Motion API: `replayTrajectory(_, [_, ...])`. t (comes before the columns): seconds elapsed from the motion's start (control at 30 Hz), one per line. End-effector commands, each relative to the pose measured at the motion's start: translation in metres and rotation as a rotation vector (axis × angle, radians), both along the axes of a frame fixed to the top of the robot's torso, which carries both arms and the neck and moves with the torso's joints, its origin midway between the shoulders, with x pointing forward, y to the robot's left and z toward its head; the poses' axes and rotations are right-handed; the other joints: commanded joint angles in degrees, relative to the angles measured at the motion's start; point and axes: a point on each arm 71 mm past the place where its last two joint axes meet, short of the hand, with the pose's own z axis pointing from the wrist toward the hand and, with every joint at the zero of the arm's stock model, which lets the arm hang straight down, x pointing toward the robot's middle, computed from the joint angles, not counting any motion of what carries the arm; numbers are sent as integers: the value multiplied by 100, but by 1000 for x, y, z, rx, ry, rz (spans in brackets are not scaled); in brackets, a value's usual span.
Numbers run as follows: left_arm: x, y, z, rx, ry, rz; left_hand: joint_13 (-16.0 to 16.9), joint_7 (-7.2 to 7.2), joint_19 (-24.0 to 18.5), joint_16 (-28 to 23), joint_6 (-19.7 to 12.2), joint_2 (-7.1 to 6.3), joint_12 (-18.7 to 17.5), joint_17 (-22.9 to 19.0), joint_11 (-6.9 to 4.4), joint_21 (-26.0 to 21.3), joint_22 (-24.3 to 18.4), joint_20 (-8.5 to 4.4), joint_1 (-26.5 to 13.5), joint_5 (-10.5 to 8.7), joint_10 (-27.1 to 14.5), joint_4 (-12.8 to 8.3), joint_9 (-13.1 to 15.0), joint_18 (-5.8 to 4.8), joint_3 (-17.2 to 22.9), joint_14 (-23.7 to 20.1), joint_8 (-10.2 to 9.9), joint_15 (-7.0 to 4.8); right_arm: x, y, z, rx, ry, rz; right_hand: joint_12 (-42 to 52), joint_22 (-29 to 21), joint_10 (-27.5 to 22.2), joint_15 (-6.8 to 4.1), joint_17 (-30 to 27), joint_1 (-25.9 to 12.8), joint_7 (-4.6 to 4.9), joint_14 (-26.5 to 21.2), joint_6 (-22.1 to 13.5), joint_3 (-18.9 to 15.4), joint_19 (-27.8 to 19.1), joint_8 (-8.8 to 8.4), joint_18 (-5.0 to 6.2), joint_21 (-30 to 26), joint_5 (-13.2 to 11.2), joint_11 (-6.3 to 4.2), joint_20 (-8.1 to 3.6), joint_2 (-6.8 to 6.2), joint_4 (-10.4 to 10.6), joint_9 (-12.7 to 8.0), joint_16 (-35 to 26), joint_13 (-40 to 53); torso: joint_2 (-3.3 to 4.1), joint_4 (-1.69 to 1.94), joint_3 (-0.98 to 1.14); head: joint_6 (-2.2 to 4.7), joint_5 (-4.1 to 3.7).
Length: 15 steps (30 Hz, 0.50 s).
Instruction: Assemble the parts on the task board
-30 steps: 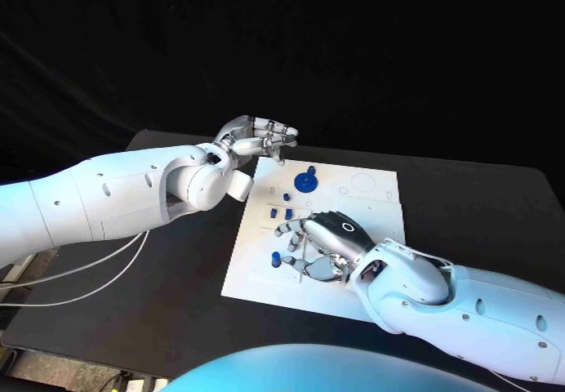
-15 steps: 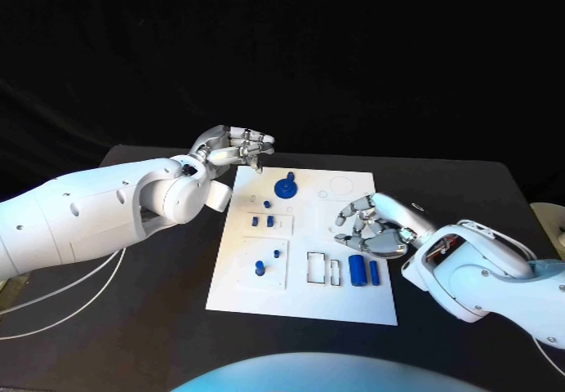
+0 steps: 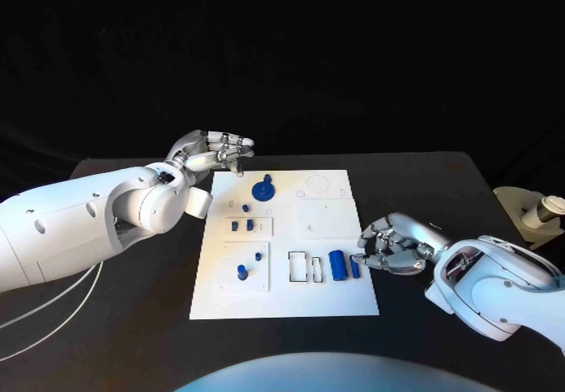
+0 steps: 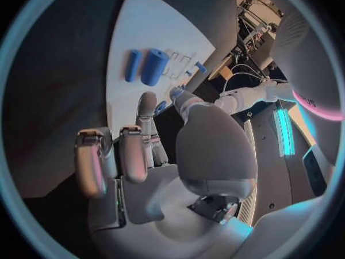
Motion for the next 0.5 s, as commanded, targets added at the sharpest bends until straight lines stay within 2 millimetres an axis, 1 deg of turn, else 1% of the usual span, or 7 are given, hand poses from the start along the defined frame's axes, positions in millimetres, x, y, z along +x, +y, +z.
replayTrajectory(0.03, [-1,-3,1,-14,-3,-19,5,-4,15,10,-27,34,26,-6,4,-22,-5,36,11,11,-53,-15,-9,78,-31,-33,-19,3,-2,2,-6,-62,-20,-33,507,1461,173,-34,48,6,-10,299,22,-92,551,37,-93,56,74,-10,-9,-31,105,27,37,498,-10,-18,2,-14,-5])
replayTrajectory(0.1, [-1,-2,1,-13,-3,-18,5,-4,15,10,-27,34,26,-6,4,-22,-5,36,11,11,-53,-15,-9,78,-31,-33,-19,3,-3,5,-9,-65,-24,-37,814,1474,265,-37,83,21,-19,306,28,-171,564,54,-101,93,57,-13,-14,-35,163,46,57,803,-10,-17,1,-19,7])
replayTrajectory(0.2, [-1,-2,1,-13,-2,-18,5,-4,15,10,-27,34,26,-6,4,-22,-5,36,11,11,-53,-15,-9,78,-31,-33,-19,3,-3,10,-13,-68,-29,-41,1258,1484,384,-43,148,75,-26,316,22,-306,574,79,-108,120,55,-18,-20,-2,210,80,92,1256,-6,-8,-2,-21,7])
replayTrajectory(0.3, [-1,-1,1,-13,-1,-18,5,-4,15,10,-27,34,26,-6,4,-22,-5,36,11,11,-53,-15,-9,78,-31,-33,-19,3,-2,14,-16,-71,-32,-39,1400,1487,401,-43,169,99,-27,319,13,-388,577,90,-110,130,60,-18,-22,31,214,100,106,1418,-1,-4,-9,-20,-1])
replayTrajectory(0.37, [-1,-1,1,-13,-1,-18,5,-4,15,10,-27,34,26,-6,4,-22,-5,36,11,11,-53,-15,-9,78,-31,-33,-19,3,0,17,-18,-74,-32,-38,1559,1491,438,-42,202,113,-26,323,3,-458,581,98,-112,141,62,-18,-21,64,218,115,123,1585,3,-14,-15,-22,6])
replayTrajectory(0.5, [-1,-1,1,-13,0,-20,6,-3,15,11,-27,35,32,-7,5,-24,-6,37,4,10,-56,-9,-9,77,-35,-34,-18,5,1,21,-21,-74,-33,-37,1570,1487,428,-40,215,110,-24,324,-5,-494,577,99,-110,129,64,-15,-20,80,222,120,130,1610,11,-6,-15,-24,19])
